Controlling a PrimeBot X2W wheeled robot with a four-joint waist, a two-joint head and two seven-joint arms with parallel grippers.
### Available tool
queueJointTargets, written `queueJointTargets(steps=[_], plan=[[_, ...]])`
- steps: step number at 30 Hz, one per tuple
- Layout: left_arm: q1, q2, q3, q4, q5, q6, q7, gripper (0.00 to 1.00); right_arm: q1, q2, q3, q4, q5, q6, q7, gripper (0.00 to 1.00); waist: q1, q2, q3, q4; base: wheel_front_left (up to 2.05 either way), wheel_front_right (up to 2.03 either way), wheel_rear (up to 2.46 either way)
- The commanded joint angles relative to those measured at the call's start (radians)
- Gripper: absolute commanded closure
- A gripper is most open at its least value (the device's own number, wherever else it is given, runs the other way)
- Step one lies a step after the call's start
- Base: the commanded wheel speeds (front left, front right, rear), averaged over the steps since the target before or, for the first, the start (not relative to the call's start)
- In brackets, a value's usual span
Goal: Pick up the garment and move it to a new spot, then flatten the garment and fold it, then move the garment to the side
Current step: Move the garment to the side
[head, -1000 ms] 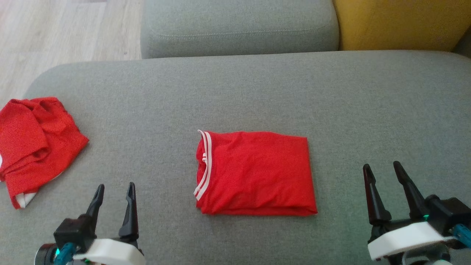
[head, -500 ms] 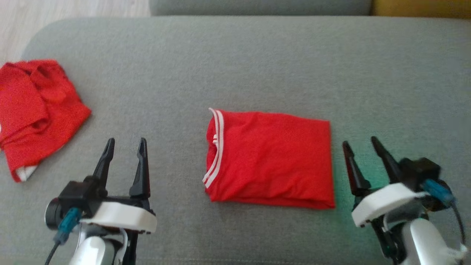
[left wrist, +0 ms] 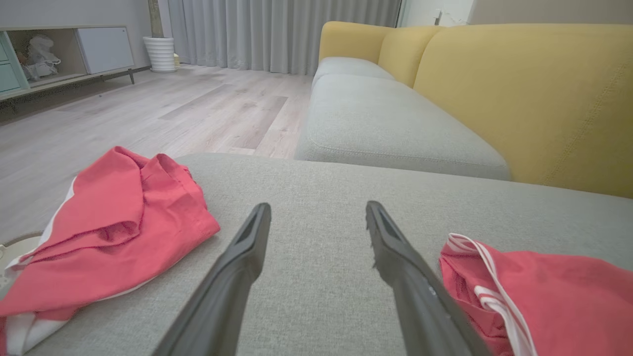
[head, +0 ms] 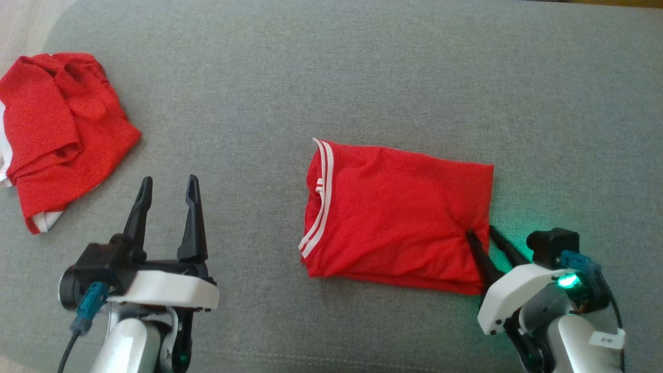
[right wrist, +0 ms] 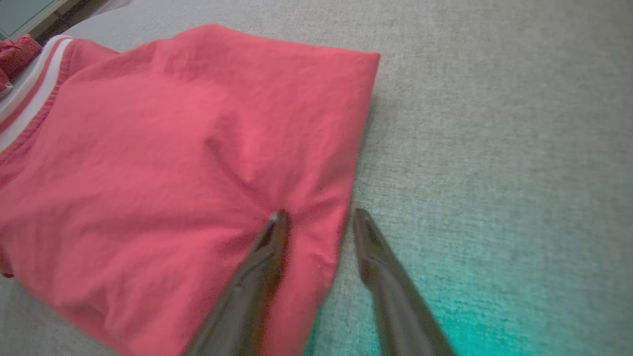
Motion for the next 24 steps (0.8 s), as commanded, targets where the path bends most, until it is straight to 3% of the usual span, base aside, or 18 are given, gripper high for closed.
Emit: queueJointTargets(steps=[1,7,14,24], plan=[[-0.038,0.005,0.043,-0.039,0.009,-0.005,-0.012,0.0,-0.019,0.009,0.033,-0.02,0.004,0.007,0.006,1.0,0.0,0.0,0.004,-0.005,0.0,0.0,0.0],[-0.039,-0.018,0.068,-0.045,0.026,-0.031,-0.012,0.0,-0.045,-0.008,0.049,-0.048,0.002,0.007,-0.01,1.0,0.0,0.0,0.018,-0.046,0.0,0.0,0.0],[-0.046,-0.029,0.094,-0.055,0.053,-0.056,-0.012,0.0,-0.118,-0.051,0.035,-0.06,-0.001,0.007,-0.028,1.0,0.0,0.0,0.032,-0.162,0.0,0.0,0.0],[-0.073,-0.018,0.103,-0.064,0.087,-0.09,-0.012,0.0,-0.321,-0.16,-0.099,0.028,0.01,0.007,-0.054,1.0,0.0,0.0,0.079,-0.339,0.0,0.0,0.0]])
